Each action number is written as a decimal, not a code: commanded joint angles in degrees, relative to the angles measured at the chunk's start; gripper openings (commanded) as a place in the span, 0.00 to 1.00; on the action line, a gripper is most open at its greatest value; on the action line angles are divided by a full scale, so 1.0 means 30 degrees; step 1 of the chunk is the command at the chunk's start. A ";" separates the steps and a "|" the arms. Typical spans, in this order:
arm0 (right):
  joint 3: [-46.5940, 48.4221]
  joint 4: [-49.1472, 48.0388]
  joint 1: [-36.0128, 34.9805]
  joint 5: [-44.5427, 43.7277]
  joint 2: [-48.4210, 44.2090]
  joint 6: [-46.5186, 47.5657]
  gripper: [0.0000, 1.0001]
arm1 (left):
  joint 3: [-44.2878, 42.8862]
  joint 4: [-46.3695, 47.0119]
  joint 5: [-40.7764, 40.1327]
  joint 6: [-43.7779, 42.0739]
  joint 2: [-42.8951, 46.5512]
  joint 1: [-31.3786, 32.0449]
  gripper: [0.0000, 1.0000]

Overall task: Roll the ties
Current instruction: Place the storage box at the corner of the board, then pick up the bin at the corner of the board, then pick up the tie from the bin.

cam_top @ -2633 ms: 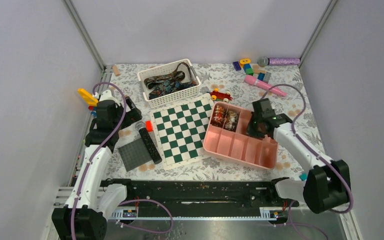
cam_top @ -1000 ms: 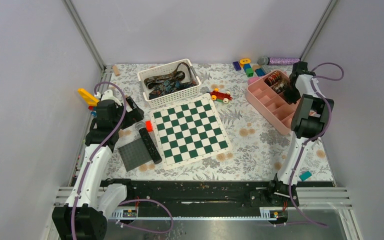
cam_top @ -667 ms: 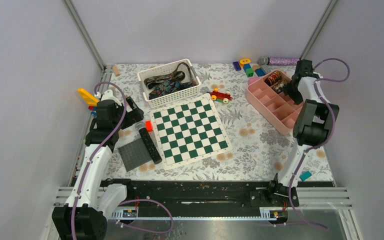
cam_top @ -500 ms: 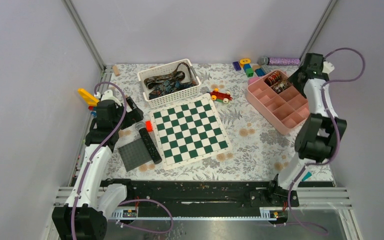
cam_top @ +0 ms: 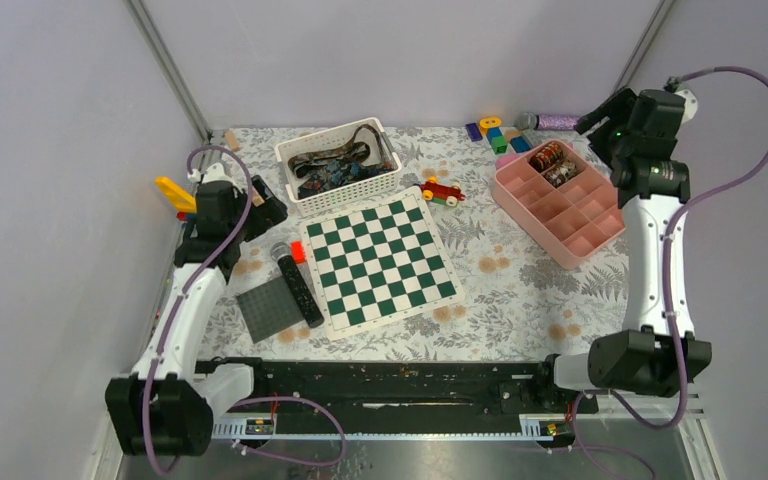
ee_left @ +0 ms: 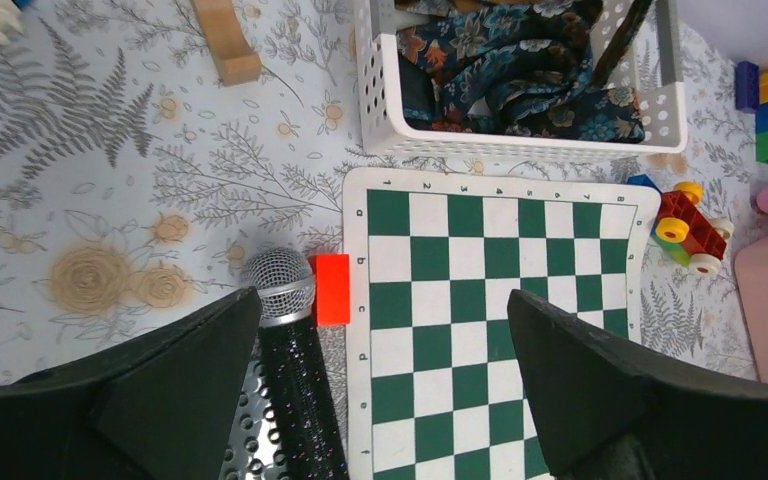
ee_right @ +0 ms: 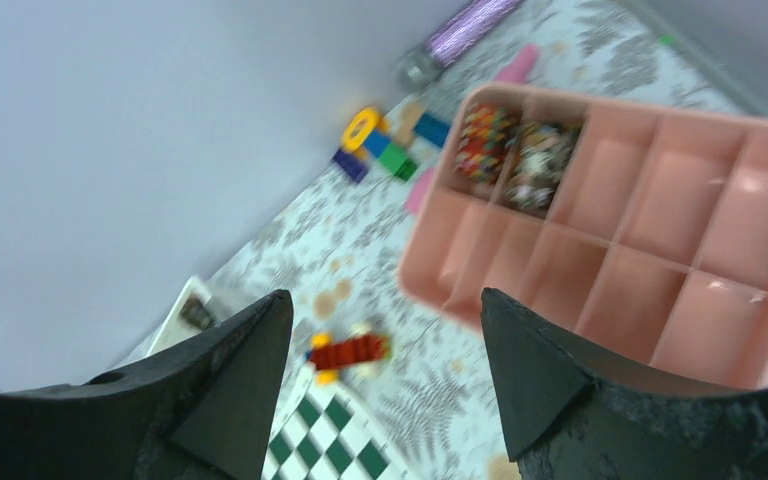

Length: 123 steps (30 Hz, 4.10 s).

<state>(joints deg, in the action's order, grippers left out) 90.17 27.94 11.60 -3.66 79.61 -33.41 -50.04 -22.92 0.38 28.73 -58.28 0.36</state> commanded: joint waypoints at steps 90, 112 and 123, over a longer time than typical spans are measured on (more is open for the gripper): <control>-1.1065 0.2711 -1.2826 0.6218 -1.0271 0.3492 0.72 | 0.3437 0.8181 -0.0041 0.2595 -0.4575 1.0886 0.00; -0.9330 -0.7981 -1.8809 0.1528 0.2818 0.9019 0.70 | 0.4242 1.0323 0.1565 0.2519 -0.6807 1.1155 0.00; -0.8132 -0.9953 -1.9363 -0.1074 0.6846 1.1810 0.68 | 0.4005 1.0519 0.2331 0.2775 -0.7482 1.1155 0.00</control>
<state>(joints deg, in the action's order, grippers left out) 62.52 2.74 -45.95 -2.63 98.13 -3.20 -36.49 3.51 3.49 35.22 -80.38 33.56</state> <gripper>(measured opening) 0.685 0.157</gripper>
